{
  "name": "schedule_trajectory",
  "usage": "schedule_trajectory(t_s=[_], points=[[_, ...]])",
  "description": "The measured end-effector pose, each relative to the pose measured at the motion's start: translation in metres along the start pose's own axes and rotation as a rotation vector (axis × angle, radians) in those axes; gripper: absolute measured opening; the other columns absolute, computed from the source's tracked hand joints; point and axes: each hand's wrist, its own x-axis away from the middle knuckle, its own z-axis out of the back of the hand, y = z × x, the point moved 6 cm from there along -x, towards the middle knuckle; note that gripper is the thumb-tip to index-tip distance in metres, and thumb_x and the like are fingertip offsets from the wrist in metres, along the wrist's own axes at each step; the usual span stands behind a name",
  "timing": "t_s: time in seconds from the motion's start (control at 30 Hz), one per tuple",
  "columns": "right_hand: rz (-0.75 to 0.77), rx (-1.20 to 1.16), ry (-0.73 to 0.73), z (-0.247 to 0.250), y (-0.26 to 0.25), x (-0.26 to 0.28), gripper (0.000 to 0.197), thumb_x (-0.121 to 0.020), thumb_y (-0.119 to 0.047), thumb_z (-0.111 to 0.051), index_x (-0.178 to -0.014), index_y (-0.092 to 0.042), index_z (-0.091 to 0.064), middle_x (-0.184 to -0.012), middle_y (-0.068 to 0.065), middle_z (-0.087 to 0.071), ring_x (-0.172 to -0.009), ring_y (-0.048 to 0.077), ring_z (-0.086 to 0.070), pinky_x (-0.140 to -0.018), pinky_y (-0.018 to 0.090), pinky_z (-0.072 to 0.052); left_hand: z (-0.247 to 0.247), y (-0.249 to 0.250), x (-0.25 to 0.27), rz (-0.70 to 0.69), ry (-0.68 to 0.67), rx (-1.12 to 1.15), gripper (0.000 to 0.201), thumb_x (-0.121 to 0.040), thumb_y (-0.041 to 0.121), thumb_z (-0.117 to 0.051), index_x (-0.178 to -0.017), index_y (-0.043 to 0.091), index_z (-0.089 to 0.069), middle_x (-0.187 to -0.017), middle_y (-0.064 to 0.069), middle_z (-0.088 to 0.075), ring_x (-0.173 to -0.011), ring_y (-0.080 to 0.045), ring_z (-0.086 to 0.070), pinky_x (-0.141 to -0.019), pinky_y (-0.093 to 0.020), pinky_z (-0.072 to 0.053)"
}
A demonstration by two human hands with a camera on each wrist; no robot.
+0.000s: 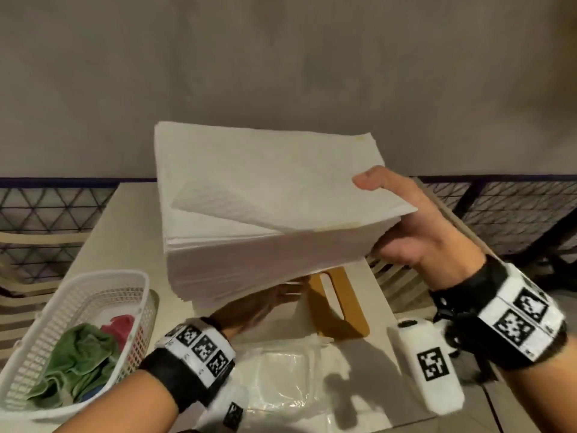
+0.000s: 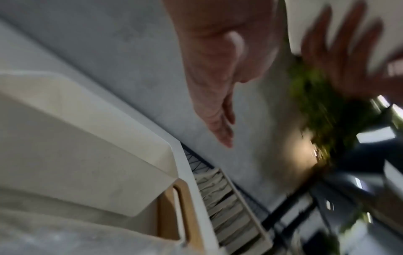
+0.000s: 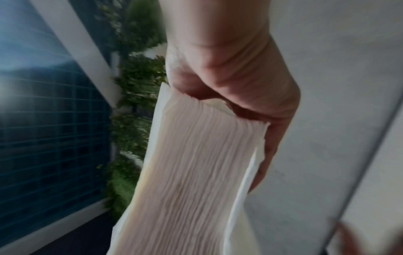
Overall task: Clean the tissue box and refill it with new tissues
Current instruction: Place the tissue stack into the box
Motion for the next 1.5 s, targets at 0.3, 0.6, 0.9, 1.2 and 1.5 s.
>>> schedule_trajectory(t_s=[0.3, 0.6, 0.9, 1.2, 1.5], points=[[-0.230, -0.116, 0.130, 0.066, 0.112, -0.039, 0.079, -0.036, -0.011, -0.090, -0.109, -0.005, -0.062, -0.107, 0.020, -0.068, -0.088, 0.034, -0.068, -0.078, 0.047, -0.057, 0.056, 0.001, 0.023, 0.386, 0.182, 0.803, 0.086, -0.082, 0.075, -0.021, -0.116, 0.006, -0.059, -0.116, -0.022, -0.066, -0.104, -0.037, -0.064, -0.084, -0.043, -0.054], [-0.352, 0.247, 0.211, 0.060, 0.141, -0.072, 0.035, -0.086, -0.028, -0.063, -0.116, -0.014, -0.056, -0.104, 0.014, -0.068, -0.087, 0.030, -0.065, -0.073, 0.039, -0.054, 0.089, -0.013, 0.020, 0.380, 0.297, 0.387, 0.055, -0.075, 0.036, -0.069, -0.122, 0.011, -0.054, -0.108, -0.017, -0.070, -0.090, -0.032, -0.070, -0.070, -0.040, -0.058], [-0.298, 0.316, 0.234, 0.064, 0.125, -0.135, 0.030, -0.090, -0.019, -0.055, -0.119, -0.017, -0.047, -0.108, 0.011, -0.062, -0.094, 0.028, -0.060, -0.074, 0.041, -0.053, 0.135, -0.008, -0.024, 0.379, 0.454, 0.203, 0.056, -0.064, 0.030, -0.066, -0.112, 0.004, -0.052, -0.101, -0.020, -0.064, -0.072, -0.029, -0.061, -0.050, -0.028, -0.045], [-0.307, 0.246, 0.294, 0.080, 0.161, -0.151, 0.032, -0.091, -0.014, -0.055, -0.121, -0.009, -0.046, -0.111, 0.014, -0.063, -0.094, 0.029, -0.063, -0.071, 0.039, -0.055, 0.144, -0.035, -0.020, 0.438, 0.405, 0.296, 0.049, -0.078, -0.010, -0.046, -0.122, 0.010, -0.046, -0.110, -0.021, -0.058, -0.094, -0.032, -0.055, -0.069, -0.038, -0.050], [-0.266, 0.401, 0.328, 0.087, 0.167, -0.160, 0.041, -0.083, -0.016, -0.066, -0.120, -0.008, -0.049, -0.113, 0.011, -0.064, -0.100, 0.027, -0.064, -0.090, 0.042, -0.053, 0.144, -0.040, -0.018, 0.435, 0.513, 0.193, 0.037, -0.073, -0.009, -0.039, -0.109, 0.000, -0.039, -0.096, -0.017, -0.056, -0.081, -0.029, -0.054, -0.062, -0.034, -0.045]])
